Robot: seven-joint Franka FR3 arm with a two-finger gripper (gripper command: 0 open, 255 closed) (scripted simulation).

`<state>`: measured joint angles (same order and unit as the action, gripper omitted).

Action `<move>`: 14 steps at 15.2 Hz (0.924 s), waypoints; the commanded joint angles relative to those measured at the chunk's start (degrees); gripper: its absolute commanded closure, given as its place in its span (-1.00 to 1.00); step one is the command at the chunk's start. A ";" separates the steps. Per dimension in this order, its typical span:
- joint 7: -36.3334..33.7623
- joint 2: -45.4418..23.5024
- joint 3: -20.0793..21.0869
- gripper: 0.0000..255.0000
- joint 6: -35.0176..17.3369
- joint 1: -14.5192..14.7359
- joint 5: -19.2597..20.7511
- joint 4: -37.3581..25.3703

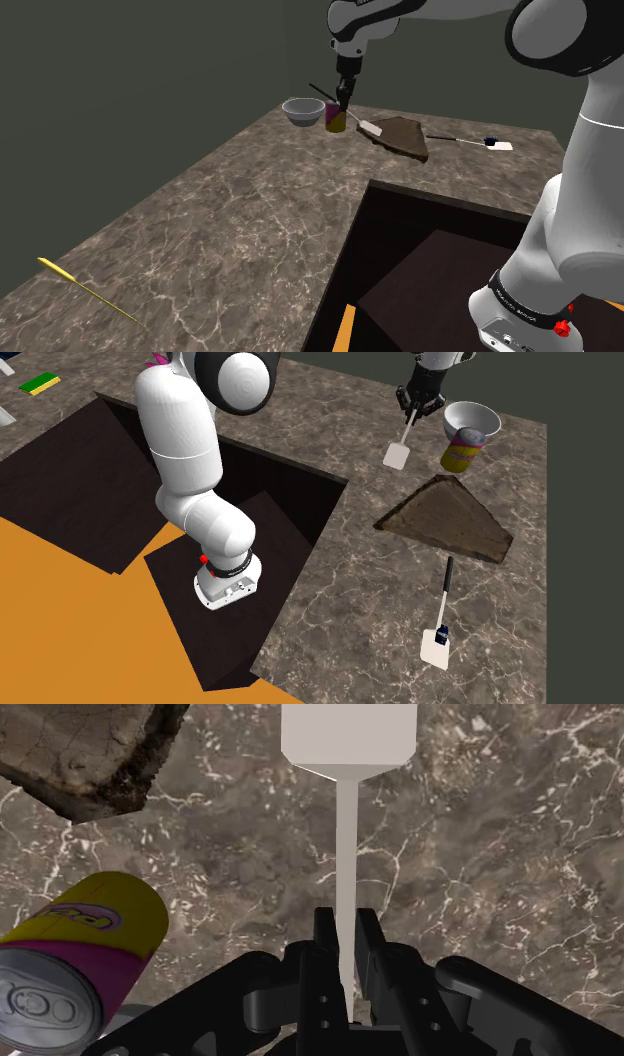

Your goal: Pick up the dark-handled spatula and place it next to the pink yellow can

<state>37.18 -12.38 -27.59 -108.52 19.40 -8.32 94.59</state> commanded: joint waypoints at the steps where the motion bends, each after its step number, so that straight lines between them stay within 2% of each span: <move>1: 0.13 -0.36 0.08 1.00 -1.35 0.01 -0.23 1.01; 14: 1.50 -2.69 0.62 1.00 -10.53 -0.10 -1.90 8.18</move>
<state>38.60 -14.86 -27.04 -118.45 19.31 -10.07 102.39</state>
